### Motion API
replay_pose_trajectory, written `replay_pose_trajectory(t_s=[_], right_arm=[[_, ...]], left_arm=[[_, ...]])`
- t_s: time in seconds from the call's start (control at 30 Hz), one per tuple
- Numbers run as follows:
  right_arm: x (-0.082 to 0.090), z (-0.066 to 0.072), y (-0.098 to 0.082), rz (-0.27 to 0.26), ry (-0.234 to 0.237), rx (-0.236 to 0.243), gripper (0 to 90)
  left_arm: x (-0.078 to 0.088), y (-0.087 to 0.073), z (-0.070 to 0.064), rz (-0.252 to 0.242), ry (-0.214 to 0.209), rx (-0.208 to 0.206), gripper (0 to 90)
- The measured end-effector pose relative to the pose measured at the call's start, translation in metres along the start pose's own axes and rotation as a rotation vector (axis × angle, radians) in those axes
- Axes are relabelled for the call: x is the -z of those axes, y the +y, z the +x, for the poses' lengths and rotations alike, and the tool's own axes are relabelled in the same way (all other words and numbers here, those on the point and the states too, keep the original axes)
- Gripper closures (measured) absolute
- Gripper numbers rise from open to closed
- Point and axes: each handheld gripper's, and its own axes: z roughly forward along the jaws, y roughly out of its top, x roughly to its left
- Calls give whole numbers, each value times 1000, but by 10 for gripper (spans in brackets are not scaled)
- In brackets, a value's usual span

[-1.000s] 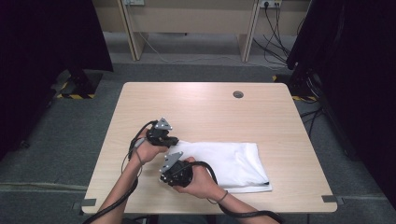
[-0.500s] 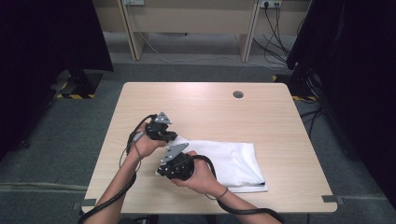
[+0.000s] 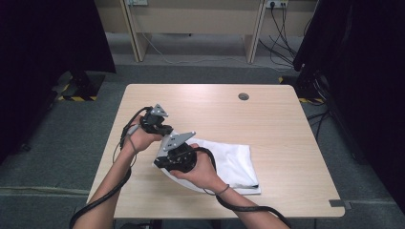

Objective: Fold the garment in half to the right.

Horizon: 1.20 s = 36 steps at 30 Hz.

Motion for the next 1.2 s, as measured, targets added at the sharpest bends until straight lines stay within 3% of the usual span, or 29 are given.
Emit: replay_pose_trajectory(t_s=[0.57,1.2], right_arm=[[-2,-14,25,-56,24,-57,820],[-20,-12,42,-65,49,-75,820]], left_arm=[[19,16,20,35,54,4,840],[34,-2,36,67,98,38,838]])
